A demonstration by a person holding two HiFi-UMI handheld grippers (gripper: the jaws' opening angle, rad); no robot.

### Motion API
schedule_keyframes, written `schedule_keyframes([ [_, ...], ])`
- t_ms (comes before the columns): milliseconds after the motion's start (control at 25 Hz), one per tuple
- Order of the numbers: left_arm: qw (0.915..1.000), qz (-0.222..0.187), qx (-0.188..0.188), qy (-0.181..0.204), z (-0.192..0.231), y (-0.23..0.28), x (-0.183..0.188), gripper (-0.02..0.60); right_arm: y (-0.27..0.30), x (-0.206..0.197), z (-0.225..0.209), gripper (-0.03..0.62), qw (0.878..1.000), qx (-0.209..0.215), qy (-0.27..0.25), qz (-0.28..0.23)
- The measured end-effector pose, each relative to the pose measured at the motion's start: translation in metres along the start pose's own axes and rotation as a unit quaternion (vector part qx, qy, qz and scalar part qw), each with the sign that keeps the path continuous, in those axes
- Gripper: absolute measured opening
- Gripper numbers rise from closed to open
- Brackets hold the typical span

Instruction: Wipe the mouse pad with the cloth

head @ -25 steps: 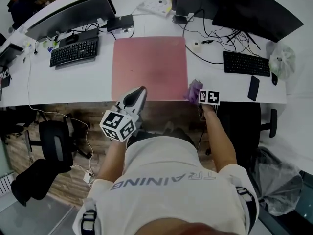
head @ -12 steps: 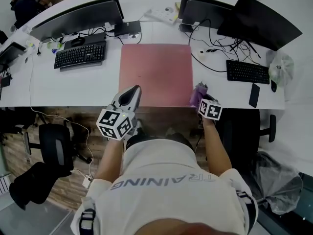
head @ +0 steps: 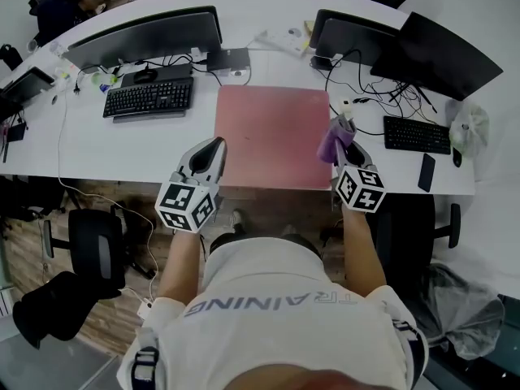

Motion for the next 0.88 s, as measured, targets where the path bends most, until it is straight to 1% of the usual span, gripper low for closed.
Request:
schedule_keyframes([
  [80,0.9997,-0.014,0.009,0.02,0.003,-0.005,0.013,0.032,-0.01,0.026,0.016,0.089,0.999,0.005,-0.023,-0.036],
  [200,0.9981,-0.033,0.026,0.045,0.007,-0.009,0.03,0.032,-0.025,0.062,0.038,0.089,0.994,0.012,-0.058,-0.092],
  [320,0.9965,-0.047,0.04,0.057,0.008,-0.013,0.043,0.032,-0.042,0.091,0.054,0.089,0.987,0.02,-0.087,-0.136],
  [480,0.9945,-0.062,0.048,0.07,0.006,-0.019,0.059,0.032,-0.064,0.119,0.068,0.089,0.977,0.027,-0.108,-0.184],
  [640,0.9936,-0.075,0.049,0.069,0.005,-0.025,0.068,0.032,-0.074,0.13,0.074,0.089,0.971,0.033,-0.117,-0.203],
  [880,0.9933,-0.081,0.049,0.067,0.004,-0.026,0.072,0.032,-0.071,0.128,0.073,0.089,0.973,0.04,-0.109,-0.199],
])
Point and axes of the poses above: the fingertips, and each gripper's own axes: y forward along the fingers, z to its left, x out of its top, the point moved 9 cm from there along -y, backward along the fingers, and after that the axes turned 3 degrees about x, right-handed, at the moved point
